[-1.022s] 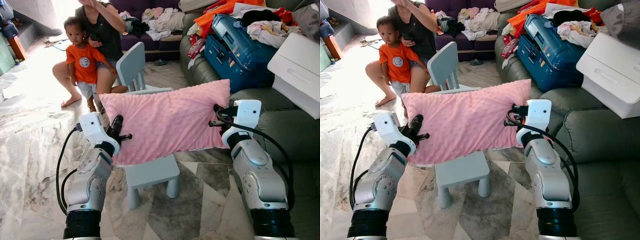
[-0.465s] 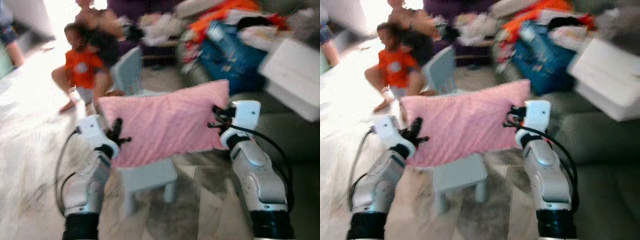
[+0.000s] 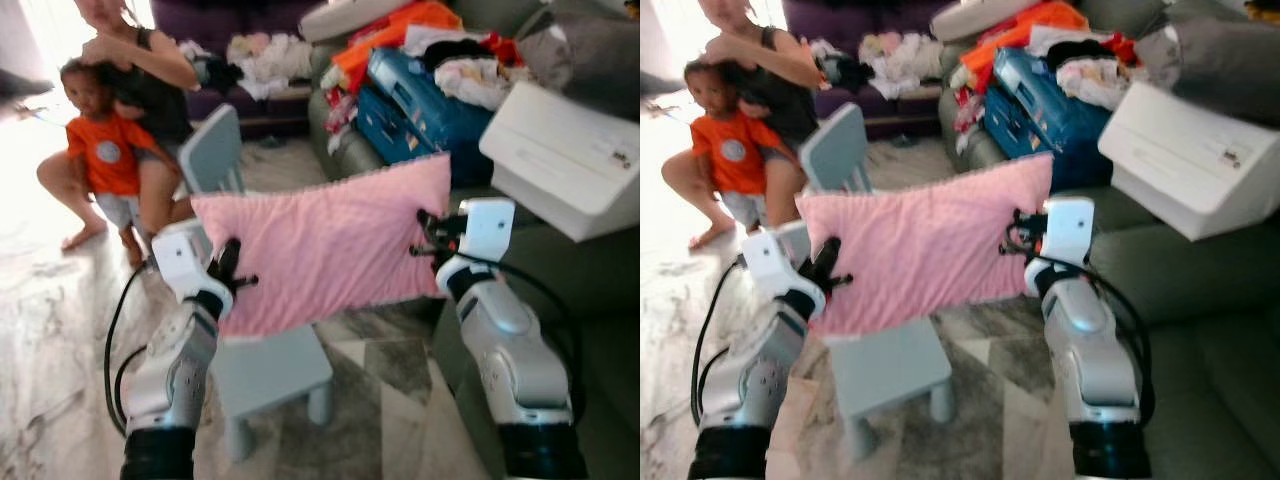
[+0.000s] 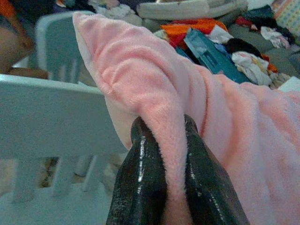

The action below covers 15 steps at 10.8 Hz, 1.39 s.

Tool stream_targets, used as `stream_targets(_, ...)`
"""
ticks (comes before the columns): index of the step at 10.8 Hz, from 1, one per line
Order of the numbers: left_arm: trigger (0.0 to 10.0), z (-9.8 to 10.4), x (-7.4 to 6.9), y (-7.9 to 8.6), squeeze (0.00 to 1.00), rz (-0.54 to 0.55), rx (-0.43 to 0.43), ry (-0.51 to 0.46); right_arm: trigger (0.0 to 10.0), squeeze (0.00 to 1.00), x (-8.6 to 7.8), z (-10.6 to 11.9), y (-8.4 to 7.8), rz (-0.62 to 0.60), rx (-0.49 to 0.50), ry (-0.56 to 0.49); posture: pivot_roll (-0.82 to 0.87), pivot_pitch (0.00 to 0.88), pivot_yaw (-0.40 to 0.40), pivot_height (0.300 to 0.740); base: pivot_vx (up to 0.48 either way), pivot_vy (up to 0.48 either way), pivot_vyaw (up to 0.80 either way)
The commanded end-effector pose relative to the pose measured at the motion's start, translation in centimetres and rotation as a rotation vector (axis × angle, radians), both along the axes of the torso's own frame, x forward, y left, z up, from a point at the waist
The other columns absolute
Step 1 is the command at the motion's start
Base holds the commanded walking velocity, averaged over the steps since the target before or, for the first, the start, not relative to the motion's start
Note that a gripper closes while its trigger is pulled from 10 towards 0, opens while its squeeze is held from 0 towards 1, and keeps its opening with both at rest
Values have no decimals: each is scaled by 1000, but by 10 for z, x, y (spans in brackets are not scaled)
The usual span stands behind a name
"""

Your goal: Move the pillow to the sofa

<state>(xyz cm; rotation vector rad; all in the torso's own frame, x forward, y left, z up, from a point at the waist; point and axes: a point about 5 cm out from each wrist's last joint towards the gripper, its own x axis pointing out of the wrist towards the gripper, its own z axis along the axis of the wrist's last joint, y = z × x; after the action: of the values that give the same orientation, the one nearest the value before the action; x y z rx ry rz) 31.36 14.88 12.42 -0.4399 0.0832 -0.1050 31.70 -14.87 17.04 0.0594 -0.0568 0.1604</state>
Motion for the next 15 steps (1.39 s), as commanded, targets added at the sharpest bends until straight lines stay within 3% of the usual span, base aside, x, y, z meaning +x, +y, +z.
stream_targets(1,10000,5,1,-13,0,-47,-6,-17,10000,0,-1,8,-9,-25,-2,-27,-172,0,-29,740,281,0,0)
stream_targets(3,10000,4,1,-14,0,-49,-9,-13,10000,0,-1,7,-8,-25,2,-24,-172,0,-29,740,283,0,-231)
stream_targets(10,10000,3,1,-14,0,-50,-9,0,10000,0,-1,7,-7,-25,5,-19,-172,0,-24,740,280,0,-800)
stream_targets(15,10000,1,2,-13,0,-32,-21,30,10000,0,0,7,-6,-21,4,-17,-168,0,-27,740,0,0,-800)
